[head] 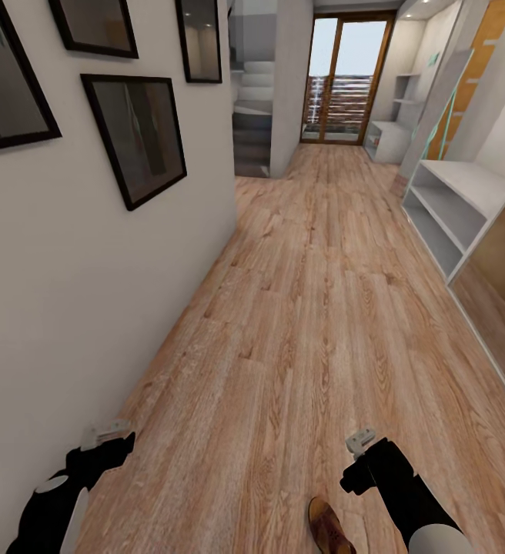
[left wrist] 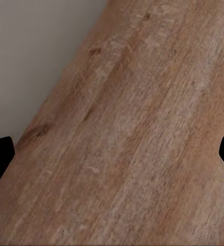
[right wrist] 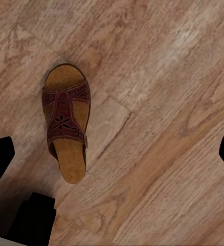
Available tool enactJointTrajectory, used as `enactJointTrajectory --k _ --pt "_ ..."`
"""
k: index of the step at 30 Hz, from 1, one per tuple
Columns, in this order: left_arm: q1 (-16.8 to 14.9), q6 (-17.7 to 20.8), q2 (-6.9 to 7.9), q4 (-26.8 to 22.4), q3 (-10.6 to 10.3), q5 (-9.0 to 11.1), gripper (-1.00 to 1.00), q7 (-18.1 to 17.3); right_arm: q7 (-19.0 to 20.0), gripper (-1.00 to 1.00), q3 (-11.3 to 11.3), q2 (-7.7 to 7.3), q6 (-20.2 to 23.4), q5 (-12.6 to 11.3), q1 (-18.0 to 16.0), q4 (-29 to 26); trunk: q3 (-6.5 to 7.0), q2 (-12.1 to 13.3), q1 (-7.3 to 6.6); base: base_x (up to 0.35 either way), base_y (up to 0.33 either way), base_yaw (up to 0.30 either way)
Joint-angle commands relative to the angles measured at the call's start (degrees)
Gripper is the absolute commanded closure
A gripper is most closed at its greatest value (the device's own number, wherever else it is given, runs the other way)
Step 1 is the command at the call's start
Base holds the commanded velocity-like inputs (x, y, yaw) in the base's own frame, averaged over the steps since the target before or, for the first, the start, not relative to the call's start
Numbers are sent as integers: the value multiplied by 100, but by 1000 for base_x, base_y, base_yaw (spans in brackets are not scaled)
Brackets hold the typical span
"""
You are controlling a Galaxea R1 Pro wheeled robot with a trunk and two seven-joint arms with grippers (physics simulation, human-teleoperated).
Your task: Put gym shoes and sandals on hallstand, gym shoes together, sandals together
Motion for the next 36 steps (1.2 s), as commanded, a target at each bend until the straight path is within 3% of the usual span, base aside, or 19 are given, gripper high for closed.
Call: enactJointTrajectory --k 1,12,20,36 --pt "0 13 1 -19 3 -1 -100 3 0 -100 0 0 0 0 -1 0 -19 -42 23 0 0 0" --pt "66 68 2 -100 18 -13 -100 12 0 -100 0 0 0 0 -1 0 -216 -483 264 0 0 0" --pt "71 65 3 -115 21 -13 -100 9 0 -100 0 0 0 0 -1 8 -216 -483 264 0 0 0" --pt "83 70 3 -117 19 -14 -100 5 0 -100 0 0 0 0 -1 9 -503 -1125 616 0 0 0"
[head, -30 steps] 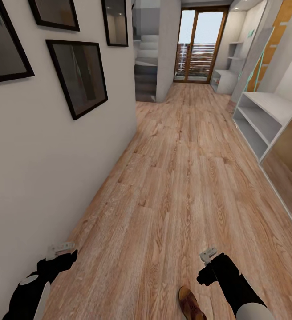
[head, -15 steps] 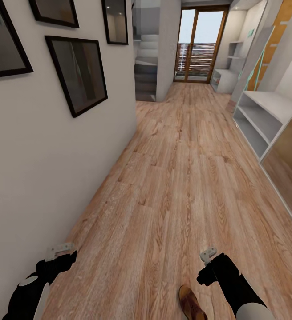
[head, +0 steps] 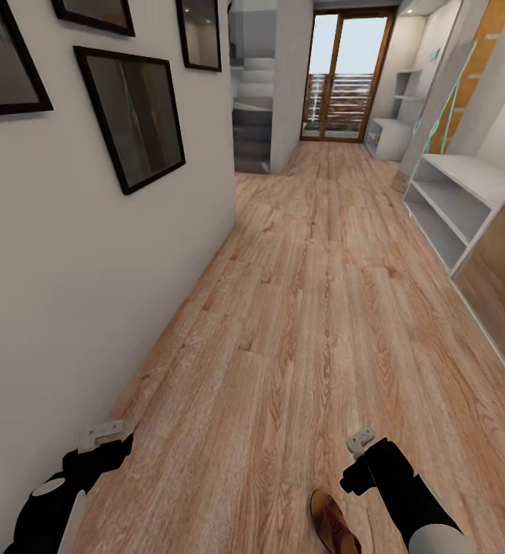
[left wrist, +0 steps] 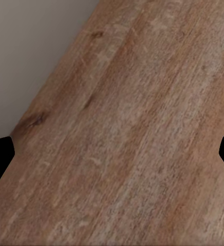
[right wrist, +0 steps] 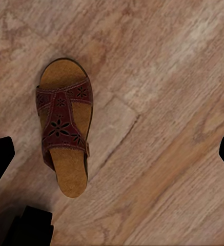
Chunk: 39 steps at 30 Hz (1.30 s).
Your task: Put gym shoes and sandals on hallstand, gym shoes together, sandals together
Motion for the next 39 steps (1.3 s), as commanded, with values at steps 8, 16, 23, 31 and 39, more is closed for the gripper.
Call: enactJointTrajectory --k 8,16,23,31,39 --pt "62 -1 1 0 5 1 -100 2 3 -100 0 7 0 0 2 87 -144 -323 176 0 0 0" --pt "68 0 0 0 5 1 -100 0 0 -100 8 24 0 0 6 558 -288 -643 352 0 0 0" --pt "68 -4 4 0 5 1 -100 -4 0 -100 9 41 0 0 6 585 -342 -764 418 0 0 0" --pt "66 -1 3 0 5 1 -100 -1 0 -100 9 44 0 0 5 589 -449 -1004 550 0 0 0" --pt "68 -2 0 0 5 1 -100 -5 0 -100 9 44 0 0 5 589 -593 -1325 725 0 0 0"
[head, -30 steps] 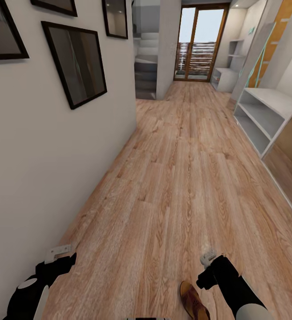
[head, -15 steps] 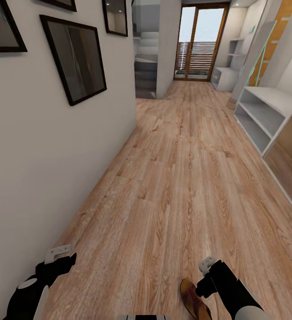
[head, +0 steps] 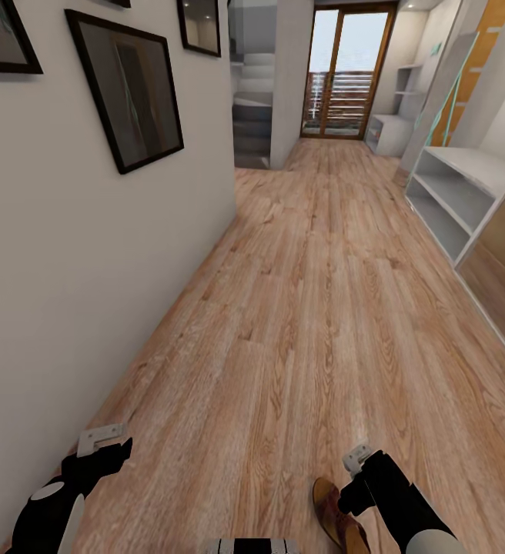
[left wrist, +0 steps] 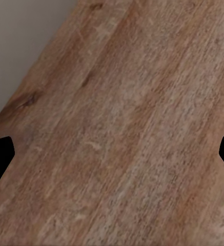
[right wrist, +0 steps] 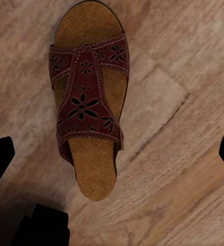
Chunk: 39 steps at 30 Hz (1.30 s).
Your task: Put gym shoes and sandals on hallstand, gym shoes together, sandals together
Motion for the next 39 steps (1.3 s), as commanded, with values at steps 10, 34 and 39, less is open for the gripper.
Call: enactJointTrajectory --k 10,34,39 --pt "0 0 0 0 0 0 -100 0 0 -100 0 0 0 0 0 0 -54 -122 66 0 0 0" --pt "8 -3 5 0 0 -2 -100 -16 -8 -100 0 0 0 0 0 17 -54 -122 66 -7 0 0" --pt "9 -3 4 0 0 -4 -100 -16 -9 -100 0 0 0 0 0 17 -54 -122 66 -189 0 0"
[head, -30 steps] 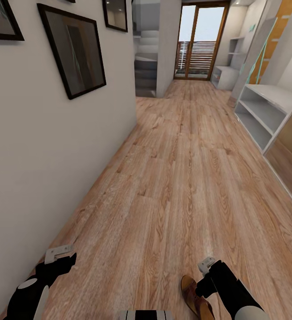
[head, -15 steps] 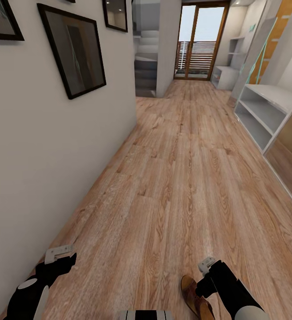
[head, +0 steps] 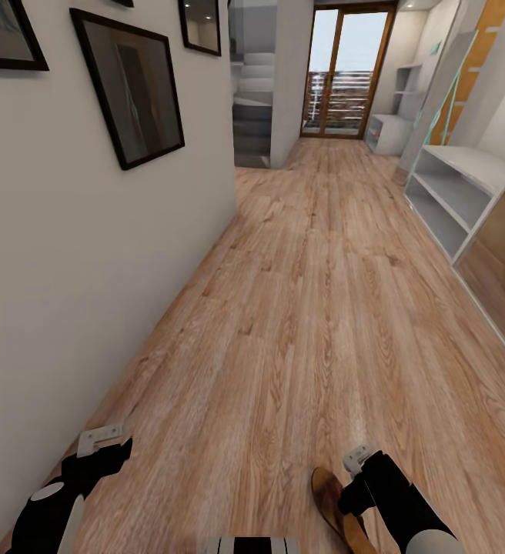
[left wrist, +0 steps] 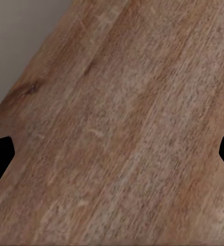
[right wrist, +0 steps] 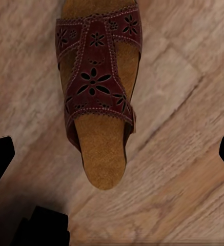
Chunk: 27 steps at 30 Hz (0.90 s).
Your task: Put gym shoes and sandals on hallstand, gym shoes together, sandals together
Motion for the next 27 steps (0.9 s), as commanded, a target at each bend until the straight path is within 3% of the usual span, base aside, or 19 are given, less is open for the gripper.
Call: enactJointTrajectory --k 1,27 --pt "0 0 1 0 0 -1 -100 1 0 -100 0 0 0 0 0 0 0 0 0 -109 0 0" --pt "53 0 0 0 0 -5 -100 1 6 -100 0 0 0 0 -3 0 0 0 0 -12 0 0"
